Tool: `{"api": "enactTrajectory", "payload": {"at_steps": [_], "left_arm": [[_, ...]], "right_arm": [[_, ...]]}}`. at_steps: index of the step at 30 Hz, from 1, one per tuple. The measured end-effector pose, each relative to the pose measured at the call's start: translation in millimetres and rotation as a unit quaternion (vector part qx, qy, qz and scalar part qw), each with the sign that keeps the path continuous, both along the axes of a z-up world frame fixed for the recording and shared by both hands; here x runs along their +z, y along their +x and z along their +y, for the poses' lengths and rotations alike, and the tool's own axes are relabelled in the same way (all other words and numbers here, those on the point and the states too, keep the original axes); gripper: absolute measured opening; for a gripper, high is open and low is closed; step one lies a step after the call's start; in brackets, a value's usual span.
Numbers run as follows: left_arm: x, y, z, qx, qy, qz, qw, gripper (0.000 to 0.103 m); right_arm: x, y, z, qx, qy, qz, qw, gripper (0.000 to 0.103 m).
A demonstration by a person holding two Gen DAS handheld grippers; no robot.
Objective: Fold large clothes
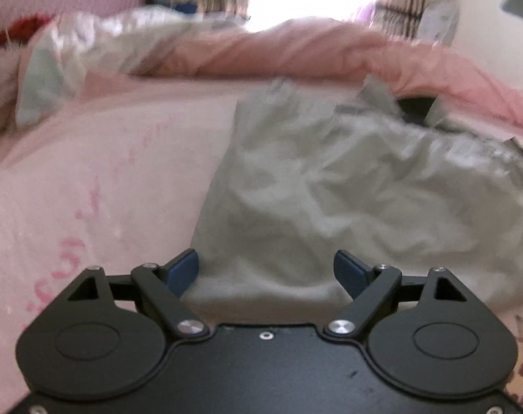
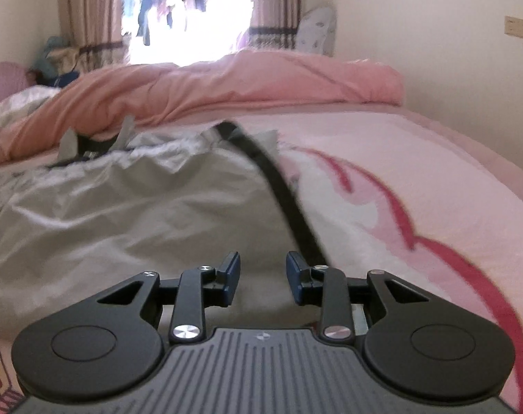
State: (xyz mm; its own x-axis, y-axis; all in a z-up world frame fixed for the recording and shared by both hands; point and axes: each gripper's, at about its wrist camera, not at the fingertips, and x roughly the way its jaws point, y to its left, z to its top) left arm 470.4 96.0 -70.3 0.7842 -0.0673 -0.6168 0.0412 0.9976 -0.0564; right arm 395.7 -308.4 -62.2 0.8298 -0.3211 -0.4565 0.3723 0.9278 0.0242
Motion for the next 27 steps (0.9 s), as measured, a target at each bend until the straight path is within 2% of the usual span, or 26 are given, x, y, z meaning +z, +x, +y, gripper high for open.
{"api": "enactTrajectory", "payload": {"at_steps": [2, 4, 6, 9, 12, 15, 17, 20, 24, 27], "left_arm": [[8.8, -6.8, -2.2, -0.009, 0.002, -0.019, 0.9998, 0.087], [9.8, -5.9, -3.1, -0.017, -0.001, -0.019, 0.9997, 0.087], [2.8, -1.2, -3.5, -0.014, 0.004, -0.007, 0.9999, 0.087], [-15.3, 6.9, -0.9, -0.006, 0.007, 0.021, 0.9997, 0.089], [-26.0, 6.1, 9.8, -0.006, -0.015, 0.006, 0.9998, 0.091], [-20.4, 5.7, 10.4, 0.004, -0.019, 0.014, 0.9997, 0.088], [-11.5, 1.5, 6.3, 0.014, -0.019, 0.011, 0.9997, 0.087], [3.4, -8.6, -9.9, 0.000, -0.036, -0.011, 0.9993, 0.087], [10.4, -15.4, -55.4, -0.054, -0.046, -0.019, 0.9973, 0.088], [4.4, -16.1, -95.9, -0.082, -0.020, -0.019, 0.9963, 0.088]], "right_arm": [[0.2, -2.4, -7.0, -0.009, 0.003, 0.000, 1.000, 0.038], [-4.9, -1.2, -13.9, -0.016, 0.013, 0.011, 1.000, 0.038], [-12.8, 0.5, -19.0, -0.020, 0.026, 0.023, 0.999, 0.038], [-20.9, -1.1, -22.4, -0.023, 0.034, 0.016, 0.999, 0.038], [-21.2, 0.1, -23.2, -0.022, 0.039, 0.017, 0.999, 0.038], [-11.3, -2.8, -16.5, -0.039, 0.019, 0.022, 0.999, 0.039], [1.3, -8.0, 3.7, -0.041, -0.019, 0.002, 0.999, 0.038], [16.4, -10.2, 46.5, 0.033, -0.020, -0.028, 0.999, 0.038], [18.2, -1.9, 111.5, 0.137, -0.002, -0.037, 0.990, 0.038], [6.4, 7.3, 151.9, 0.185, -0.013, -0.017, 0.982, 0.037]]}}
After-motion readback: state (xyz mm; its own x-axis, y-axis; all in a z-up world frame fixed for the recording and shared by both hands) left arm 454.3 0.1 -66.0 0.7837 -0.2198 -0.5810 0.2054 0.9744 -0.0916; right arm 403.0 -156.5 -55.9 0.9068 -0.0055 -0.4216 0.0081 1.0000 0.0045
